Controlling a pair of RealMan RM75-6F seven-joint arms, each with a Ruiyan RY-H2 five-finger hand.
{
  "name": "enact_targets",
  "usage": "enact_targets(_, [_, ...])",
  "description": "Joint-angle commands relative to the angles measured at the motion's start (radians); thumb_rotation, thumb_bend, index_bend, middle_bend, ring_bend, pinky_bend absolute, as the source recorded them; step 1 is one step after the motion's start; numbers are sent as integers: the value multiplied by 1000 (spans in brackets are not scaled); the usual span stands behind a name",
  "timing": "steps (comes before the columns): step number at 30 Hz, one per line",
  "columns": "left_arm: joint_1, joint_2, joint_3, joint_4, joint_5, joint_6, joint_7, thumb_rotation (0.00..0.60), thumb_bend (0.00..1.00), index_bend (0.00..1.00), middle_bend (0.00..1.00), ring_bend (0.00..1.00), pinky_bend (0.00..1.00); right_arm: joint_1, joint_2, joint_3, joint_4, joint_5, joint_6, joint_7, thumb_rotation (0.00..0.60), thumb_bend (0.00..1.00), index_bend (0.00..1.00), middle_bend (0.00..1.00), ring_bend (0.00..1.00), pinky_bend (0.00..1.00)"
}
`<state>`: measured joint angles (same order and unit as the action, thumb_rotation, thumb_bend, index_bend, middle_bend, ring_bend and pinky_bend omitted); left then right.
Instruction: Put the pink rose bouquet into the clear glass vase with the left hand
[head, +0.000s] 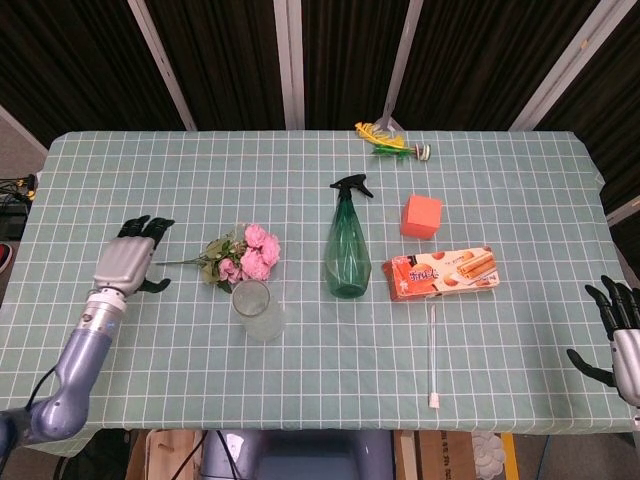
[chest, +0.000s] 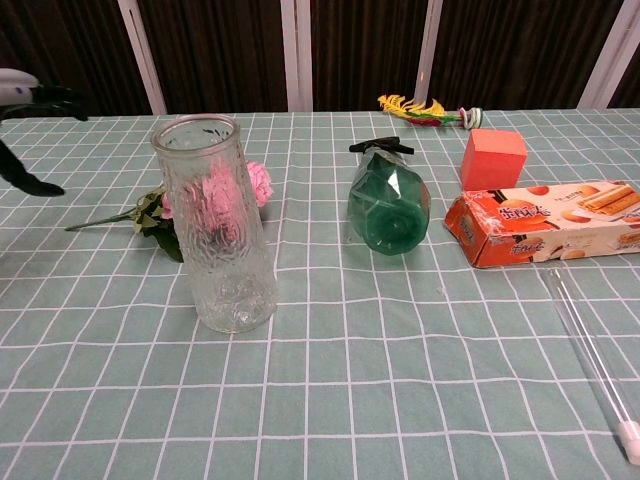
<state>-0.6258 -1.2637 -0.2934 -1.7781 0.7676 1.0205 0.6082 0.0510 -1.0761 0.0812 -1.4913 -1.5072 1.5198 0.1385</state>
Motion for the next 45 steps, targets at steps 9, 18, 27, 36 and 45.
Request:
enact_targets(9, [-107, -141, 17, 101, -105, -20, 17, 600, 227, 111, 64, 0, 0, -2, 2, 0, -6, 2, 2, -4, 600, 210, 137, 46, 24, 0])
enact_targets(18, [-168, -232, 34, 180, -141, -9, 41, 600, 227, 110, 64, 0, 0, 0, 2, -2, -9, 3, -4, -12, 600, 209, 137, 46, 24, 0])
enact_targets(27, [-226, -325, 40, 295, -190, -8, 62, 600, 228, 107, 76, 0, 0, 1, 4, -4, -13, 7, -14, -13, 600, 210, 137, 46, 24, 0])
enact_targets(36, [-258, -417, 40, 435, -159, -34, 19, 600, 288, 152, 160, 30, 28, 6, 4, -3, -14, 17, -28, -21, 600, 209, 137, 46, 23, 0])
enact_targets(45, [-261, -469, 53, 507, -61, -37, -47, 600, 429, 260, 329, 204, 218, 10, 7, -7, -21, 18, -41, -28, 600, 209, 137, 46, 24, 0])
